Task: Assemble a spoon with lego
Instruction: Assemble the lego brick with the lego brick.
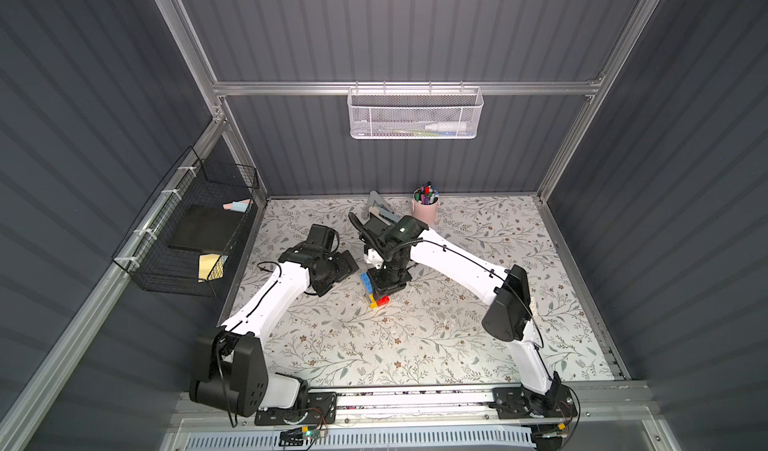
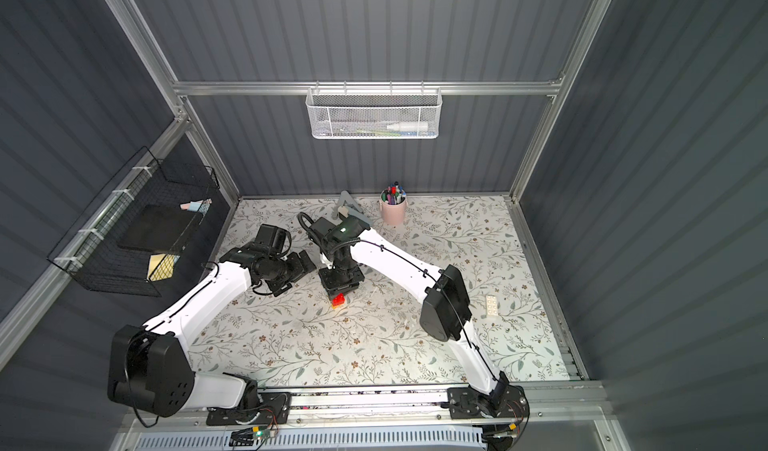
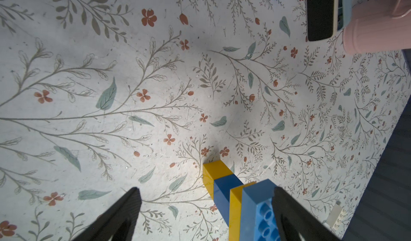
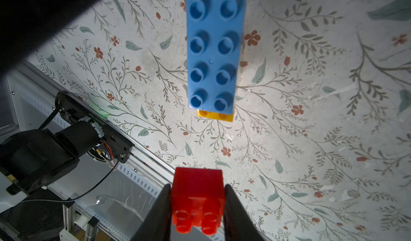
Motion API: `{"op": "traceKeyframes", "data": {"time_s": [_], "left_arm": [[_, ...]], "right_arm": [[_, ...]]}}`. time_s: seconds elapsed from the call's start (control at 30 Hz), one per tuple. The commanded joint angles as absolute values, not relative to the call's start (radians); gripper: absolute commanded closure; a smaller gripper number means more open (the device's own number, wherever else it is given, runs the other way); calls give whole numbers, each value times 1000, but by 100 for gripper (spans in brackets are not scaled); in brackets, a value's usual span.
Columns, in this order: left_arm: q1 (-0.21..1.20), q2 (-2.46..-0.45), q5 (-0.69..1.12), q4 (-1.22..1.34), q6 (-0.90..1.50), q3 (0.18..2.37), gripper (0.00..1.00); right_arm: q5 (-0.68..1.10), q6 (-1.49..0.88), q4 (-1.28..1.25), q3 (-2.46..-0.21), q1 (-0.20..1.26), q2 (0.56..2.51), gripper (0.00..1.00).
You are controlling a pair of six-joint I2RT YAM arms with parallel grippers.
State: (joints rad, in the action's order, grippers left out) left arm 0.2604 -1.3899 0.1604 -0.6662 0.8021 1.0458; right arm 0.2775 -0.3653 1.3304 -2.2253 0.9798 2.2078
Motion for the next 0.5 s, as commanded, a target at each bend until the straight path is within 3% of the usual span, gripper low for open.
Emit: {"op": "traceKeyframes", "data": {"time_s": [0.0,0.47], "left_arm": [[250,-1359,182,-653,783,1025,6],[248,-1375,201,-641,760,1011,8]], "right_arm": [[242,-335,1370,-2272,983,2238,84],[232,-283,1416,-2363,983,2330,85]]}}
